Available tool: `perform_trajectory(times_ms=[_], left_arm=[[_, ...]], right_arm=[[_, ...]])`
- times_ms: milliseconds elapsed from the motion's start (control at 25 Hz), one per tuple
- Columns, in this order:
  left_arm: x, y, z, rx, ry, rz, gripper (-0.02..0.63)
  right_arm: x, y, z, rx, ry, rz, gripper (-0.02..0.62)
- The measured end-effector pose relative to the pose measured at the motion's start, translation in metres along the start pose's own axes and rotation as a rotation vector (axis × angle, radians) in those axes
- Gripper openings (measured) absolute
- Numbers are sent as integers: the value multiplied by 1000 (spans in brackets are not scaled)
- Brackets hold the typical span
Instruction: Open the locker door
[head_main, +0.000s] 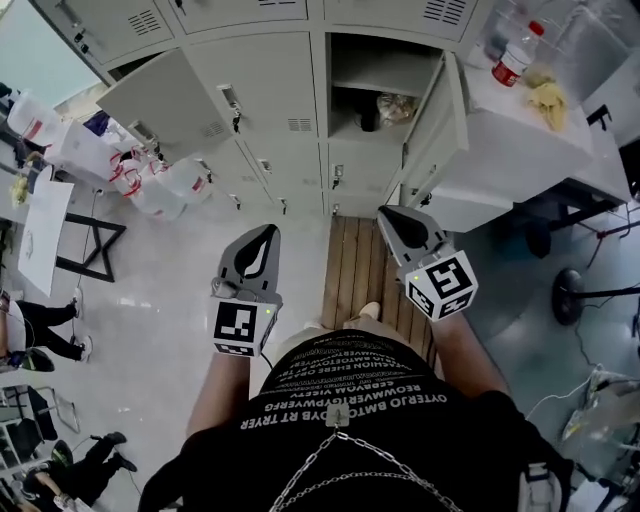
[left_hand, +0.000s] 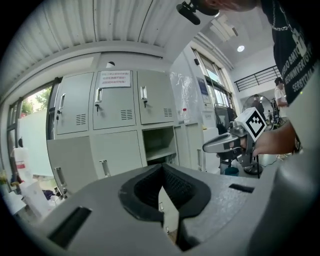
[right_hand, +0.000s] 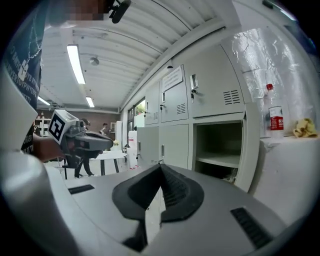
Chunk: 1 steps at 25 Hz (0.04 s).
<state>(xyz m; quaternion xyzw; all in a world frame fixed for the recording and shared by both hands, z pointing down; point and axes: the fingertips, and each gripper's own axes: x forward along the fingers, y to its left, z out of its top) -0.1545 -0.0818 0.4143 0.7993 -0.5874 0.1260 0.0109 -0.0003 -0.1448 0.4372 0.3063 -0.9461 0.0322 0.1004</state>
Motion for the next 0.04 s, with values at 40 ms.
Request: perform_trajectory(times_ms=[40], left_arm=[[-2,1,1,5,-7,-11,-2]], right_arm=[[1,4,1,-6,3,-6,-3]])
